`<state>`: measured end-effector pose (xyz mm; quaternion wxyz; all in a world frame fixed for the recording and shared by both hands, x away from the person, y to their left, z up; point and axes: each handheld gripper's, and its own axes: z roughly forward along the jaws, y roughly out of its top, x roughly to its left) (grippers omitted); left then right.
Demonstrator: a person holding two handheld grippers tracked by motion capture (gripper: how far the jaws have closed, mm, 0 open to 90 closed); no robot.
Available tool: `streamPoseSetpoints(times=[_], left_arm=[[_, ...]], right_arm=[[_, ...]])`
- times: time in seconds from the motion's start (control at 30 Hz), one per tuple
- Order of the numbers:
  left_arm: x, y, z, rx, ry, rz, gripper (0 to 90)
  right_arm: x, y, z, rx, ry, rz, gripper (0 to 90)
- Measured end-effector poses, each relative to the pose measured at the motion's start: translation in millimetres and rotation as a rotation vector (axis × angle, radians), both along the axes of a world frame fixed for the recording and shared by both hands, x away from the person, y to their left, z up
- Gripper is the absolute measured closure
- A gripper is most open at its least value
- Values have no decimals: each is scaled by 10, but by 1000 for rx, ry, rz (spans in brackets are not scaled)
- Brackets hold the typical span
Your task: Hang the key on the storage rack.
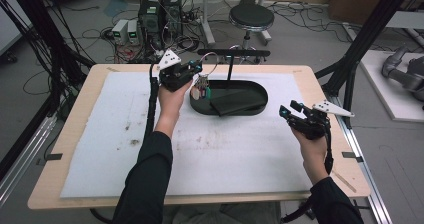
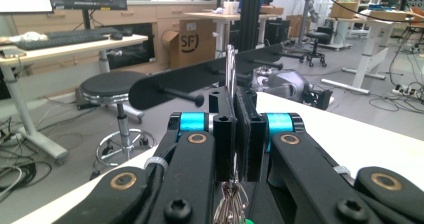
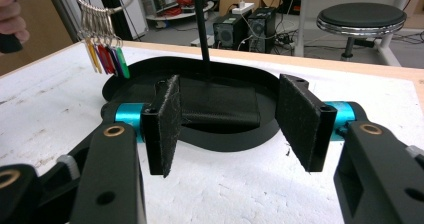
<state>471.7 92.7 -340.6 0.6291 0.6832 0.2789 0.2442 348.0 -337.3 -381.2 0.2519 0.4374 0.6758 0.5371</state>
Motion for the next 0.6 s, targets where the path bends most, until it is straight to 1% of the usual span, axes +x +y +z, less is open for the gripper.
streamPoseSetpoints(times=[0.07,0.27,0.33,0.5,0.6], left_arm=[[17,-11,-27,11,6,2,867],[56,-31,-71,-14,8,22,867],[74,-27,-90,-20,15,26,866],[107,-25,-129,-21,25,39,867],[126,-18,-148,-35,33,45,866]], right_arm=[[-1,1,0,1,2,1,449],[8,8,-9,-6,7,3,451],[9,11,-10,-9,6,6,451],[4,5,-7,-5,5,2,452],[9,2,-10,-8,2,3,453]])
